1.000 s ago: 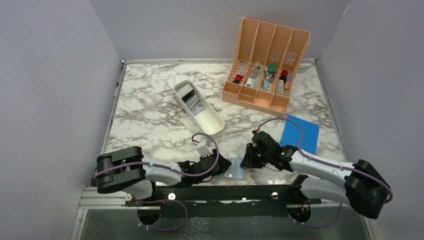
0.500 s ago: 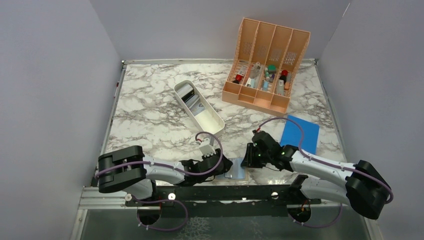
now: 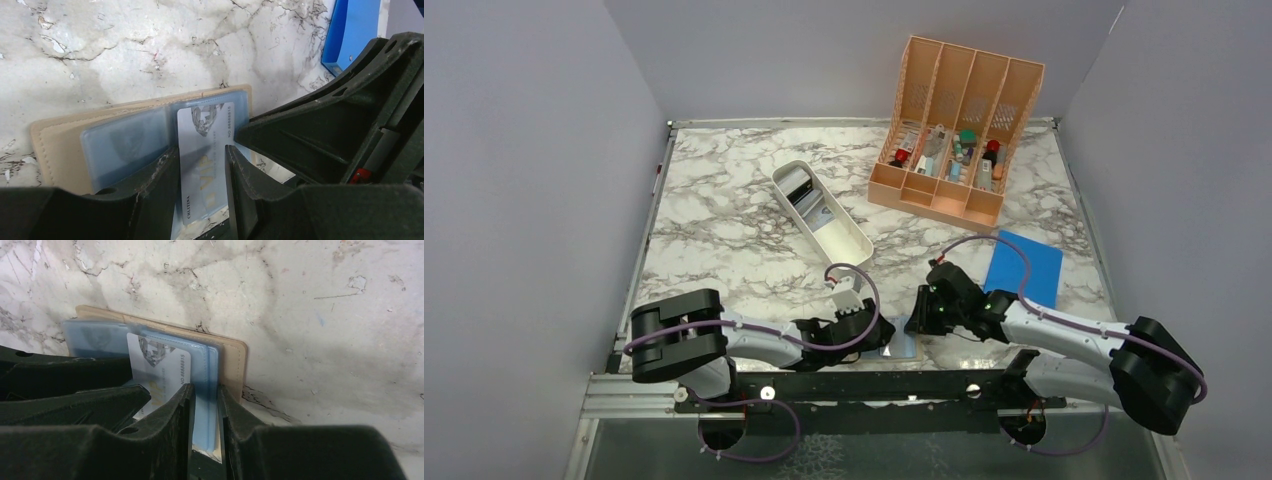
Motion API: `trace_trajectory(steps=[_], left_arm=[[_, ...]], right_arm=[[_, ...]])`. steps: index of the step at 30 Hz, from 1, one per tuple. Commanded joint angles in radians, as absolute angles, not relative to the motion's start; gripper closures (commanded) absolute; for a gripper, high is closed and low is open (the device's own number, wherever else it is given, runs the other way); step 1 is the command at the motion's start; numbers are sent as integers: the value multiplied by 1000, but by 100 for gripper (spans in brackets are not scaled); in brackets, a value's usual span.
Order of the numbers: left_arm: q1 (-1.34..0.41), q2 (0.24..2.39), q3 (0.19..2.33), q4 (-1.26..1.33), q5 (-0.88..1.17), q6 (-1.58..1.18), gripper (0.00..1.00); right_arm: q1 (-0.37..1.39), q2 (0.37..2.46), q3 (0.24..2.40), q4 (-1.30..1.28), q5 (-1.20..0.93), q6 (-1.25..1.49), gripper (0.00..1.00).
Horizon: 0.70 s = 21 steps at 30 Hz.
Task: Put the credit cards into the card holder
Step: Insert the credit card into the card holder.
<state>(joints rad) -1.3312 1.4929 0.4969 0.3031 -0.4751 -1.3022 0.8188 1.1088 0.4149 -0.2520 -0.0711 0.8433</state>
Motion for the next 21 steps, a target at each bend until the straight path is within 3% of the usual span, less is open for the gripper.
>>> trace_trajectory(steps=[1, 14, 21], left_arm=[[-1345, 1506, 515, 292, -450, -1314, 58], [-1348, 1537, 552, 339, -426, -1291, 58], [-1348, 1487, 499, 315, -454, -1323, 58]], right_arm=[[822, 1123, 396, -189, -52, 867, 73], [822, 1106, 375, -190, -14, 889, 73], [822, 1054, 490, -439, 130, 844, 69]])
